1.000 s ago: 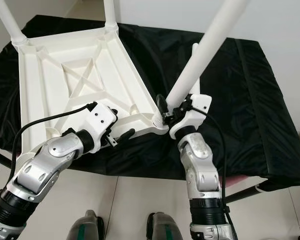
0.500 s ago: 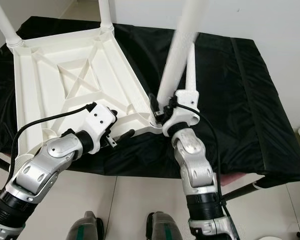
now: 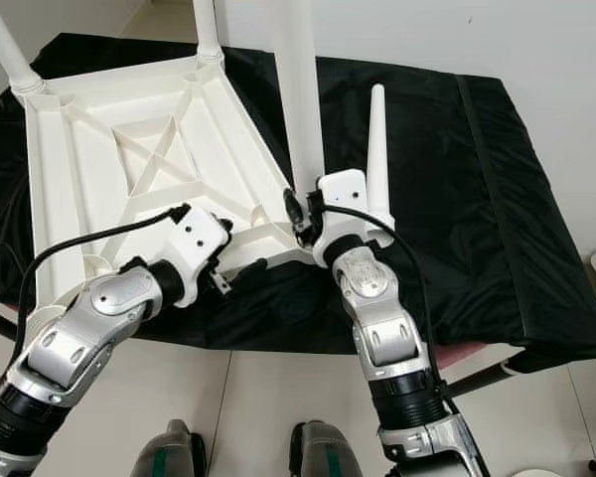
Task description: Building children table
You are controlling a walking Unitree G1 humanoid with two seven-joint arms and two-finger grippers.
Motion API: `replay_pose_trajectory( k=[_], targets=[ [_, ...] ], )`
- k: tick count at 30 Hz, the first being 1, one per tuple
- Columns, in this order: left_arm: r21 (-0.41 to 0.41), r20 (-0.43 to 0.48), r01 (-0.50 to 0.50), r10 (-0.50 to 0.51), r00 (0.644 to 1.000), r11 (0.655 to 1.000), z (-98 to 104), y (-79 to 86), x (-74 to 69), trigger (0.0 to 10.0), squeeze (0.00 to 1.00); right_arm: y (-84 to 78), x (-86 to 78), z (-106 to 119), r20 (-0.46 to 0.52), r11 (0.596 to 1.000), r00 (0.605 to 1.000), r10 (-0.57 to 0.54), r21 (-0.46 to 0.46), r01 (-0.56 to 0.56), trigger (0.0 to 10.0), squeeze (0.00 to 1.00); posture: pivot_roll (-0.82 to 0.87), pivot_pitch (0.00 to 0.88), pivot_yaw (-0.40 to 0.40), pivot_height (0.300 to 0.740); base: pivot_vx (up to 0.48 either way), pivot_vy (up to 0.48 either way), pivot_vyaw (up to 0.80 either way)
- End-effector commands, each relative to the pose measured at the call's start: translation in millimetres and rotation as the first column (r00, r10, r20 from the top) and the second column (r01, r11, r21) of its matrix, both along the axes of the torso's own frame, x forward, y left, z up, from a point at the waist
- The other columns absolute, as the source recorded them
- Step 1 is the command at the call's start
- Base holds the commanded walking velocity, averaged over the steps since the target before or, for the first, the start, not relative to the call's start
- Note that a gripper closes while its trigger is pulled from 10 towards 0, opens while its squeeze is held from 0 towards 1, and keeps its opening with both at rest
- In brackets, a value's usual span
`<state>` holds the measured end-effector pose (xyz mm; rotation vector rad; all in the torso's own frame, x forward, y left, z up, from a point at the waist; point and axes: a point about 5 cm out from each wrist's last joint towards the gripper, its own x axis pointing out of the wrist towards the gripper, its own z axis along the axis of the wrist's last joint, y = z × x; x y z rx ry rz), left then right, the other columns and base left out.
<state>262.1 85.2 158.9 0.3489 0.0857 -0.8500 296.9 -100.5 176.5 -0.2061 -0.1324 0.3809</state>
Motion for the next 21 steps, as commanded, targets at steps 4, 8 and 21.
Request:
replay_pose_trajectory(
  k=[4,8,21],
  targets=[
    [0.011,-0.028,0.063,-0.063,0.998,0.998,-0.4,-0.5,-3.7,10.0,0.0,-5.0,-0.8,-22.3,-0.142,0.997,0.99,-0.013,0.069,0.023,10.0,0.0,-0.02,0.098,-0.01,0.74,0.0,0.0,0.0],
    [0.011,-0.028,0.066,-0.065,0.997,0.998,0.1,-0.6,-3.7,10.0,0.0,-16.1,2.2,-26.5,-0.215,0.975,0.975,-0.063,0.195,0.107,10.0,0.0,-0.02,0.101,-0.008,0.74,0.0,0.0,0.0],
    [0.018,-0.028,0.069,-0.069,0.997,0.997,-0.2,0.0,-4.1,10.0,0.0,-25.5,1.5,-35.7,-0.226,0.978,0.967,-0.117,0.142,0.152,10.0,0.0,-0.02,0.102,-0.002,0.74,0.0,0.0,0.0]
  ],
)
